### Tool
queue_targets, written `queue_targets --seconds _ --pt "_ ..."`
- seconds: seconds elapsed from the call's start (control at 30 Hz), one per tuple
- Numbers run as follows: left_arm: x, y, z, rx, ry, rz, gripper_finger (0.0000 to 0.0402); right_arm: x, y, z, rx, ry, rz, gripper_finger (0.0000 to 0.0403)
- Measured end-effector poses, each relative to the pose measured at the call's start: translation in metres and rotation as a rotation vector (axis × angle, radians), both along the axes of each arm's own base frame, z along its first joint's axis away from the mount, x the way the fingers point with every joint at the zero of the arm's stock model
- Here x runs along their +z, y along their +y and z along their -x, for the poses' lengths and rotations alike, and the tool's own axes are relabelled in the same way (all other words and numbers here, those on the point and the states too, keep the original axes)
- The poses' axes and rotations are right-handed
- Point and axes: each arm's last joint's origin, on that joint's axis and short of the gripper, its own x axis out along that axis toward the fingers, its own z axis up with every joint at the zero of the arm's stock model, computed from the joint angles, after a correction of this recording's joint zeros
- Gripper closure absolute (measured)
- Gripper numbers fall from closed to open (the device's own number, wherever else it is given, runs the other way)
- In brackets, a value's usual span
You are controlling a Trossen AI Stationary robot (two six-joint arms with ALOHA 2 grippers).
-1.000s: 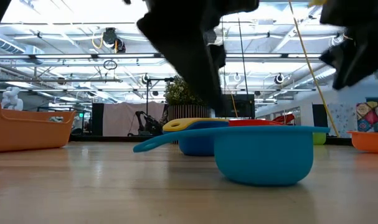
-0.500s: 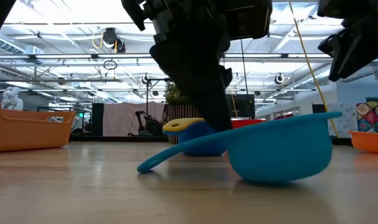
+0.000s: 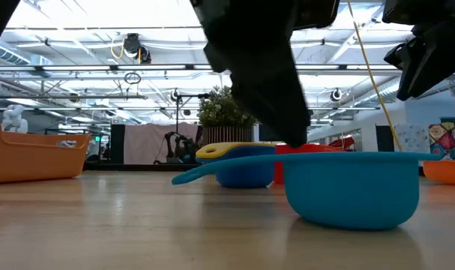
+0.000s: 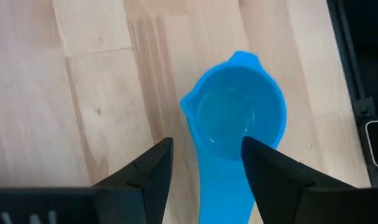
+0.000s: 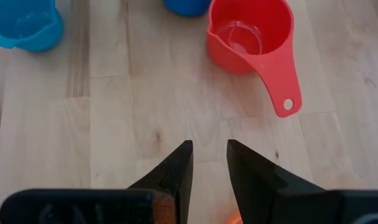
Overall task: Nest measuring cups in basket
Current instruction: Move the light blue measuring cup to the center of the table
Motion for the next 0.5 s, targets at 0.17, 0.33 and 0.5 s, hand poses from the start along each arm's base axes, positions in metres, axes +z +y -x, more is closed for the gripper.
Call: queue_targets --seconds 0.17,0.33,0.5 --pt "-0.0004 0.0000 0.0001 0.026 0.011 0.013 0.0217 -0.0001 -0.0001 0.0001 0.000 0.001 0.001 0.0312" --pt "0.0017 -0.0037 -0.0027 0.048 -0.021 0.043 0.0218 -0.0001 -0.0001 0.0001 -0.001 0.001 0.002 0.0312" --pt "0.0045 -0.0056 -0.0063 0.071 -0.052 0.087 0.0216 0.0000 -0.0007 0.0000 -0.010 -0.006 0.017 0.0312"
